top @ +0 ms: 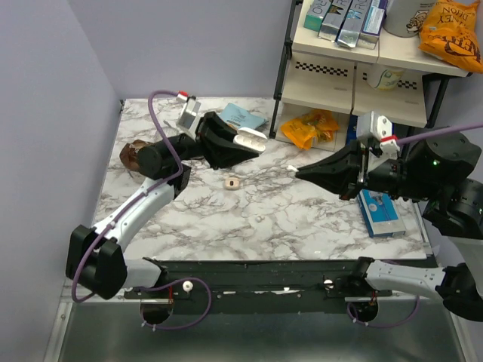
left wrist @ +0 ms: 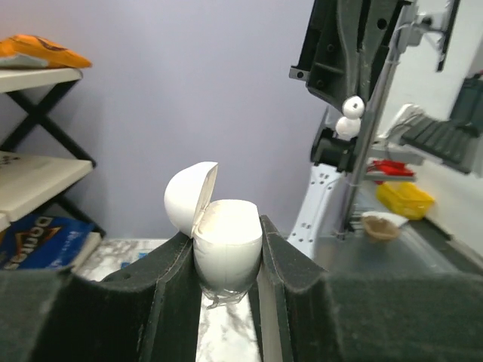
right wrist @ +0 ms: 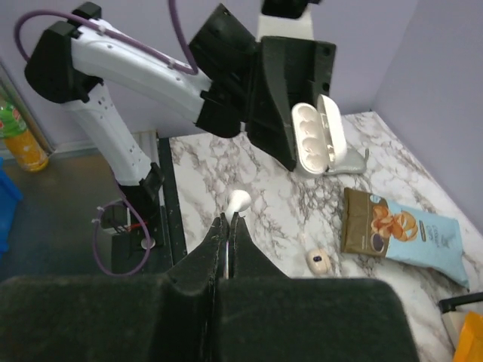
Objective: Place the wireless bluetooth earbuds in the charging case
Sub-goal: Place the earbud in the charging case.
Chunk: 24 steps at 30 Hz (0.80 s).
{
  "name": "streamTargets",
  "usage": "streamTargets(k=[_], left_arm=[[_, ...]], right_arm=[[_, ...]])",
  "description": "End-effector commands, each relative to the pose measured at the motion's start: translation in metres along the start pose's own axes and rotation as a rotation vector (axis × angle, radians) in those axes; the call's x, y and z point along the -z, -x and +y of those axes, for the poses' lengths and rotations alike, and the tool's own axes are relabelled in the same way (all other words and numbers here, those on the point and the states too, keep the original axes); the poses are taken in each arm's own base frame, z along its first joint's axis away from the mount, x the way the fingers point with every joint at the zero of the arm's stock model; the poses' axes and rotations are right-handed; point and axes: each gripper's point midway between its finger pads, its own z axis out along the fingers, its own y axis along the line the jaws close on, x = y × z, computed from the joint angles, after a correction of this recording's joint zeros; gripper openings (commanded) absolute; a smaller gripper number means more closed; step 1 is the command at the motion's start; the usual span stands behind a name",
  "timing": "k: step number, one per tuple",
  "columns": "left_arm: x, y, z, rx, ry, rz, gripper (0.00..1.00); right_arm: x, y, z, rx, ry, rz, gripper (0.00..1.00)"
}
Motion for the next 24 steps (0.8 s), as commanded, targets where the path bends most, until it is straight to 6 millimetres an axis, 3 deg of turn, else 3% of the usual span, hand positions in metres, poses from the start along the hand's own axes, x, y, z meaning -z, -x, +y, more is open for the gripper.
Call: streamTargets(k=[1, 9, 12, 24], left_arm=[[-0.005, 0.028, -0.048, -0.087, -0.270, 0.028, 0.00], [-0.006, 0.021, -0.040, -0.024, -0.270, 0.100, 0.00], [-0.002, 0.016, -0.046, -0.018, -0.287, 0.121, 0.00], [0.016, -0.016, -0.062, -0.142, -0.300, 0.203, 0.00]], right_arm=[[-0.008, 0.020, 0.009, 0.027, 0.092, 0.003, 0.01], [-0.037, 0.011, 0.001, 0.009, 0.126, 0.072, 0.01], [-0.045, 0.009, -0.002, 0.009, 0.128, 0.086, 0.01], [-0.056, 0.005, 0.005, -0.007, 0.195, 0.103, 0.01]])
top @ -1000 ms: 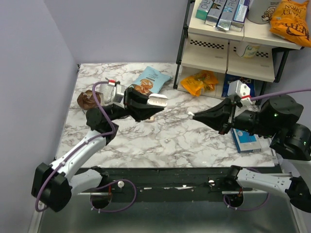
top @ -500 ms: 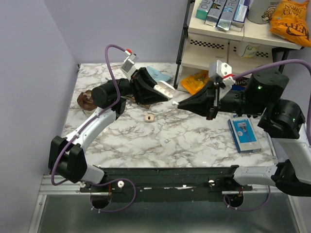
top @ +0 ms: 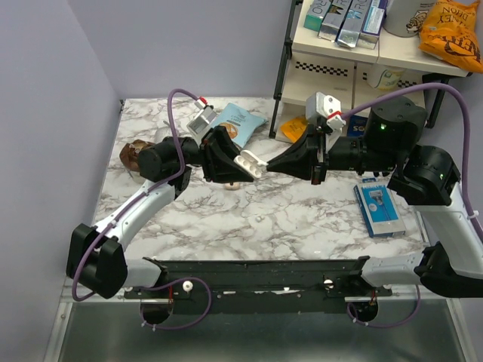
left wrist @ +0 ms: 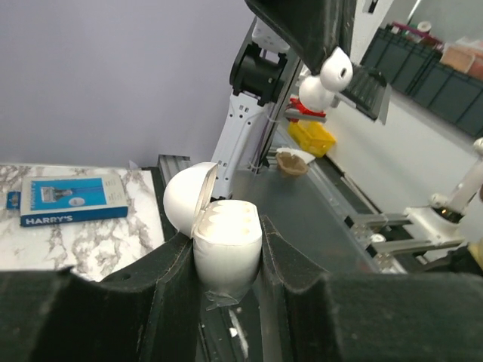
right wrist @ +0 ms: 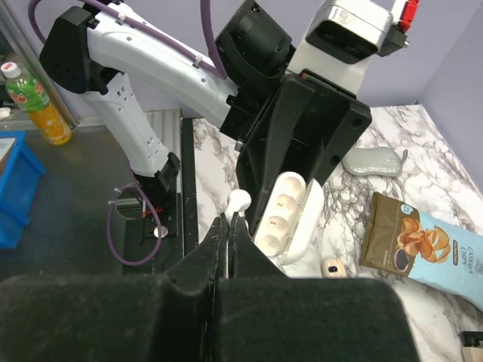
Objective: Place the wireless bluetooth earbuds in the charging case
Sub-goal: Place the earbud in the charging case.
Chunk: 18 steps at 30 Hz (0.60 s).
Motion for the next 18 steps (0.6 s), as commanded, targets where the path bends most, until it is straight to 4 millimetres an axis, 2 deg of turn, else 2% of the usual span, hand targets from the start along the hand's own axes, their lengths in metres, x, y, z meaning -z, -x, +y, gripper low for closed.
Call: streamTargets(k=[1, 6, 18], left_arm=[[0.002, -0.003, -0.037, -0.438, -0.106, 0.028, 0.00], [0.002, -0.003, -0.042, -0.472, -0.120, 0.038, 0.00], [-0.001, -0.010, -0.036, -0.408, -0.120, 0.059, 0.00]], right_arm=[[-0.002, -0.003, 0.008, -0.004, 0.057, 0.021, 0.01], [-0.012, -0.013, 0.006, -0.016, 0.077, 0.054, 0.01], [-0.028, -0.034, 0.010, -0.032, 0.118, 0.105, 0.01]])
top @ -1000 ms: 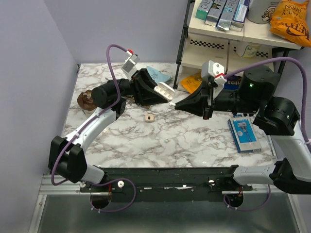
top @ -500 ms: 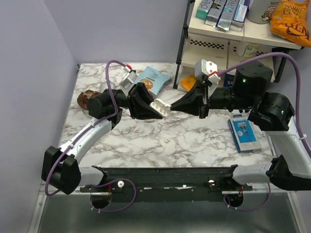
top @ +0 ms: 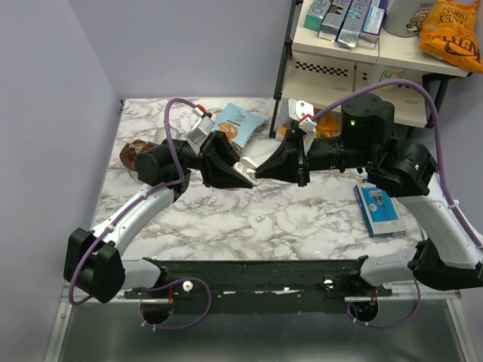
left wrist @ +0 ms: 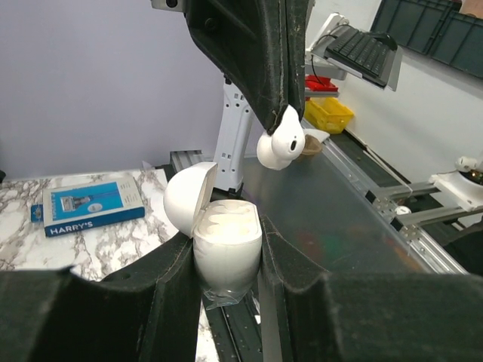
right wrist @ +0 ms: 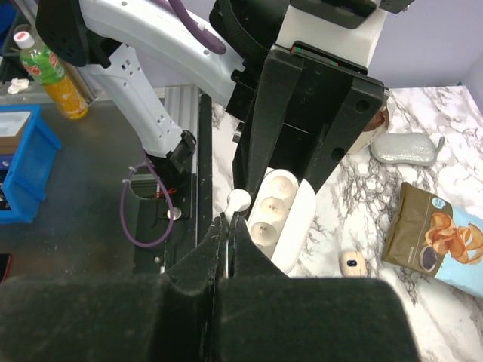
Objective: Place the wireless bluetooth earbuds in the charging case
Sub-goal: Place the earbud in the charging case.
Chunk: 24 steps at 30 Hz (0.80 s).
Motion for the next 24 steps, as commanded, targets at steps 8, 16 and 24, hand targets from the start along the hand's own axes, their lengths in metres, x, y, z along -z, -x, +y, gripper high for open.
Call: streamTargets(k=[8, 16, 24], left_arm=[[-0.003, -0.005, -0.019, -0.229, -0.064, 0.022, 0.00], [-0.004, -0.013, -0.016, -0.229, -0.042, 0.030, 0.00], [-0.006, -0.021, 0.000, -0.225, 0.042, 0.071, 0.00]], right_arm=[[-0.015, -0.021, -0.003, -0.018, 0.016, 0.058, 0.01], [-0.022, -0.030, -0.009, -0.030, 0.001, 0.084, 0.01], [-0.026, -0.038, -0.012, -0.031, -0.020, 0.115, 0.01]])
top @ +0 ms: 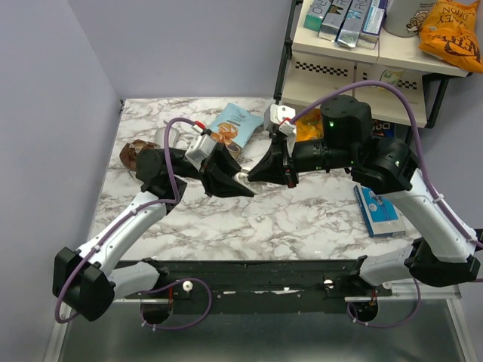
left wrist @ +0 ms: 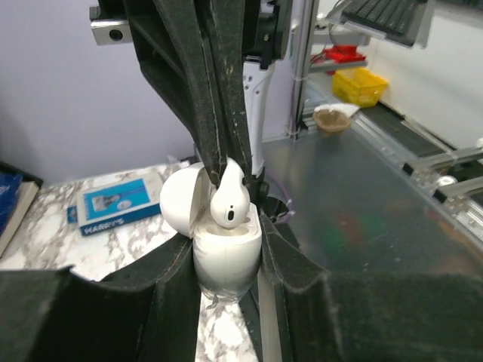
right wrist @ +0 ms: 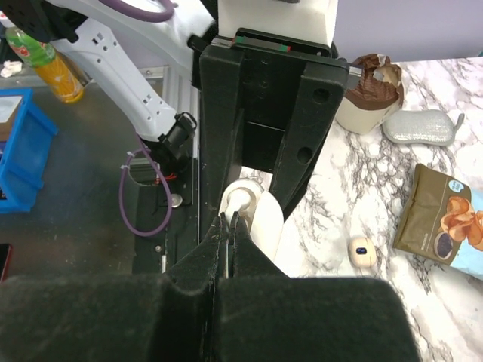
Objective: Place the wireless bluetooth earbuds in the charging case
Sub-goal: Place the earbud in the charging case.
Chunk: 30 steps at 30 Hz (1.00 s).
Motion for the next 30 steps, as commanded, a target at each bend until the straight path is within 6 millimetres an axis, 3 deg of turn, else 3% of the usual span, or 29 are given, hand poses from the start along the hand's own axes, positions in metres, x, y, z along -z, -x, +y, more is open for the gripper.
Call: streamTargets(k=[1, 2, 17, 30], left_arm=[[-0.003, -0.005, 0.011, -0.076, 0.058, 0.043, 0.00], [-0.003, -0.012, 0.010, -0.025, 0.067, 0.065, 0.00], [-0.007, -0.008, 0.007, -0.080, 0.036, 0.065, 0.00], [-0.009, -0.003, 0.000, -0.074, -0.016, 0.016, 0.00]], right_arm=[[-0.009, -0.015, -0.005, -0.003, -0.027, 0.055, 0.01], [-0.009, -0.016, -0.005, -0.002, -0.029, 0.059, 0.01], [-0.005, -0.034, -0.006, -0.005, -0.060, 0.085, 0.01], [0.000, -0.033, -0.004, 0.008, -0.063, 0.069, 0.01]])
